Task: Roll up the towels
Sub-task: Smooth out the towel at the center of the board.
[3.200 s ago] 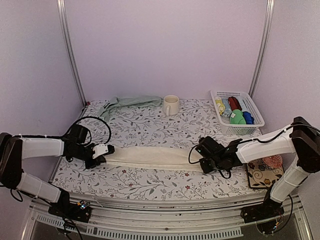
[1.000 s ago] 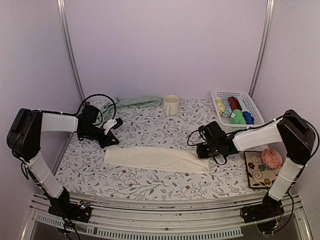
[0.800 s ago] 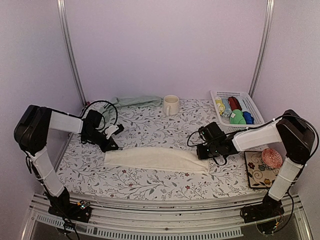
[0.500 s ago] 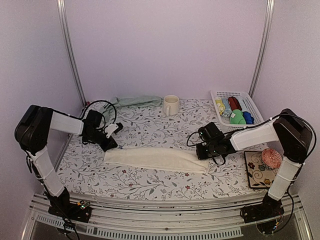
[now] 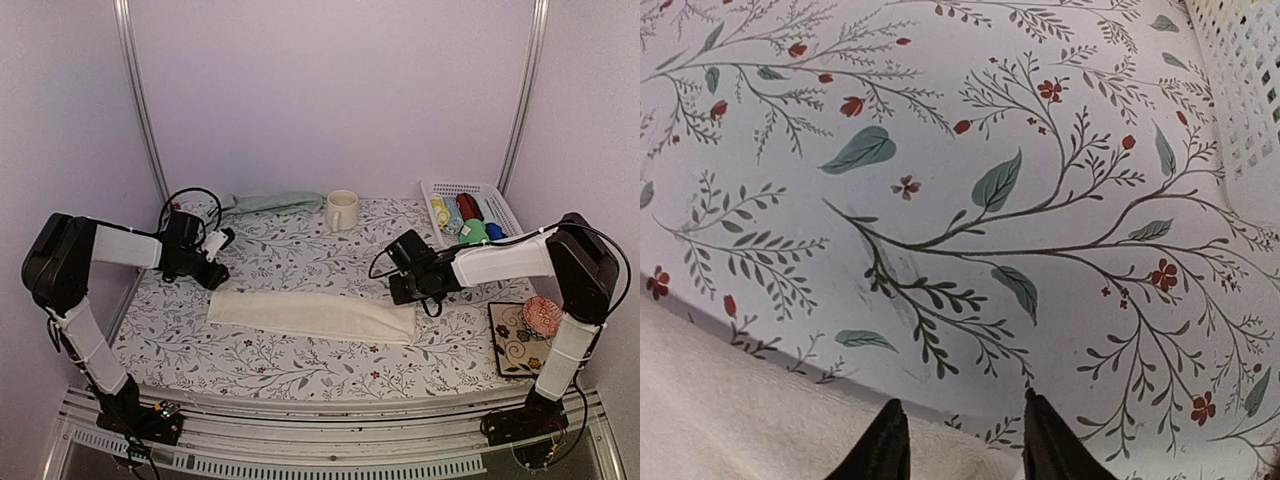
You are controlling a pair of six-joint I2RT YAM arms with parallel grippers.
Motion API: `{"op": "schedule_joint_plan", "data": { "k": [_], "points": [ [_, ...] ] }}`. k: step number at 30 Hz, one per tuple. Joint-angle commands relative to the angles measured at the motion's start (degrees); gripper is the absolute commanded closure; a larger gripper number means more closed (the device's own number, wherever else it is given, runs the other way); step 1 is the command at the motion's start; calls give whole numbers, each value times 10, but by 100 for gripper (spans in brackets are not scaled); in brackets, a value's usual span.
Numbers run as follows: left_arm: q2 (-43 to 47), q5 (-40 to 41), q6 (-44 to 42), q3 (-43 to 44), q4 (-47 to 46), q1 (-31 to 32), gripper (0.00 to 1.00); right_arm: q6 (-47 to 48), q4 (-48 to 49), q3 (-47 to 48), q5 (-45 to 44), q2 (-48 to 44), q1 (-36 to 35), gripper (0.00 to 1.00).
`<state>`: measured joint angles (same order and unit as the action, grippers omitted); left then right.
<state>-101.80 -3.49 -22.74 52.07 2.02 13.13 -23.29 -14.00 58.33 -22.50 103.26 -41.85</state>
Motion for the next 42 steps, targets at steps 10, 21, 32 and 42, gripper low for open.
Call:
{"op": "schedule_joint_plan", "data": {
  "k": [10, 21, 32, 42],
  "points": [
    [62, -71, -5, 28, 74, -30, 27, 12, -49, 8, 7, -69, -9, 35],
    [91, -275, -56, 23, 134, 0, 47, 101, 41, 73, 203, 16, -86, 54],
    [17, -258, -76, 35, 155, 57, 67, 116, 18, 238, 273, 192, -97, 60],
    [18, -272, -108, 47, 227, 60, 61, 125, -32, 175, 291, 169, -113, 69]
  ]
}}
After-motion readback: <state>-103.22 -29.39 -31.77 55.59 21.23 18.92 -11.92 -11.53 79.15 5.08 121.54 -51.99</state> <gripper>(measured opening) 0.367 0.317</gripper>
